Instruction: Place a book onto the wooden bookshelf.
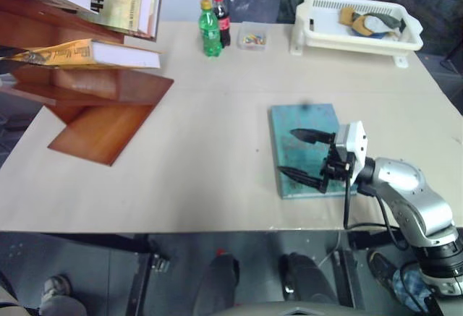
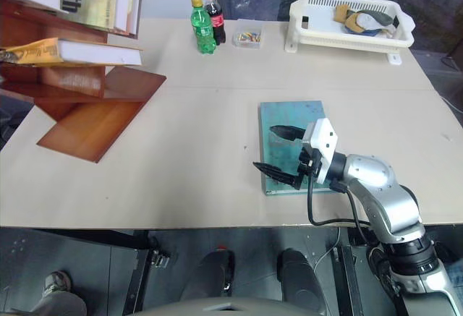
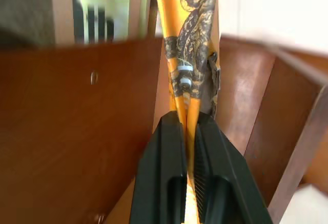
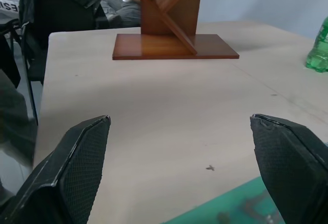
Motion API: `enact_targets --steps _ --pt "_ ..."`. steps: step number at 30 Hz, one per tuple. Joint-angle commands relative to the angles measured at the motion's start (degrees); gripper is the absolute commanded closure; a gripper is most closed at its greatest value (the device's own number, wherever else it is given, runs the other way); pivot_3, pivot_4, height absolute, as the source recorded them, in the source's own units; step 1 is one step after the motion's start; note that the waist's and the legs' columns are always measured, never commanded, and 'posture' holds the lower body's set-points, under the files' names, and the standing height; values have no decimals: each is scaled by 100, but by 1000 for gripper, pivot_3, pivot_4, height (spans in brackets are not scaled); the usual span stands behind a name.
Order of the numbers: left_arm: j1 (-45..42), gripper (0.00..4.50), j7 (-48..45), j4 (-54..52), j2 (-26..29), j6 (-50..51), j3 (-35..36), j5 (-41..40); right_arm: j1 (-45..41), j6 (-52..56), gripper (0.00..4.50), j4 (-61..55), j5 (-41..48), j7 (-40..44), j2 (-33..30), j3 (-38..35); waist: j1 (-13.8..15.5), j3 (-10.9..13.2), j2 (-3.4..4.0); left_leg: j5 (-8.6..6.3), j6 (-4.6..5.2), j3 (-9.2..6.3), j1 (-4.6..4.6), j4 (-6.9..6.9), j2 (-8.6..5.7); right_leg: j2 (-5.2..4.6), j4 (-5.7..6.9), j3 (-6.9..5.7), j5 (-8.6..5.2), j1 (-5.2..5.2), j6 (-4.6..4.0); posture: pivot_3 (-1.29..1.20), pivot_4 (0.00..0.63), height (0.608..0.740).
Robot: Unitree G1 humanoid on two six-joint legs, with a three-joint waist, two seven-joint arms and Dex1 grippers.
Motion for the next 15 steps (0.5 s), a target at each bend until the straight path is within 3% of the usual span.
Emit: enact_targets --steps 1,2,4,5,6,7,13,15 --pt "-360 4477 859 212 243 130 -553 914 116 56 0 -357 66 -117 -62 -264 0 -1 -2 0 0 1 2 4 0 0 7 0 -1 0 1 0 150 740" --pt "-463 4477 1041 258 291 176 -688 1093 141 73 0 -388 68 -139 -56 -274 -4 -1 -1 0 0 1 4 13 1 0 19 1 -1 0 1 0 150 740" --pt "-601 3724 1081 326 349 185 -827 1201 165 99 0 -420 66 -169 -39 -285 -29 0 -1 0 0 4 6 33 2 1 40 3 -5 -1 -5 0 150 740" --pt "-645 3667 1058 343 374 151 -870 1213 168 102 0 -420 58 -178 -32 -283 -52 1 2 0 0 4 6 39 4 2 44 3 -14 -1 -20 0 150 740" --pt "-677 3098 1067 366 393 136 -892 1212 160 104 0 -411 51 -181 -23 -280 -56 1 1 0 0 7 6 49 5 2 53 4 -14 -2 -21 0 150 740" --pt "-686 2990 1090 385 419 116 -912 1214 147 107 0 -398 47 -182 -16 -277 -58 2 2 0 0 6 6 53 7 4 55 4 -14 -2 -21 0 150 740" --pt "-198 361 752 532 672 -187 -586 582 34 95 0 -278 32 -115 -3 -257 -72 7 -7 0 -1 11 -15 61 9 2 48 5 -13 -10 -20 0 150 740" --pt "276 268 376 596 827 -448 -211 -28 -50 76 0 -190 29 -37 10 -217 -102 8 -6 -1 0 20 -16 58 9 -2 43 10 -2 -14 -1 0 150 740"
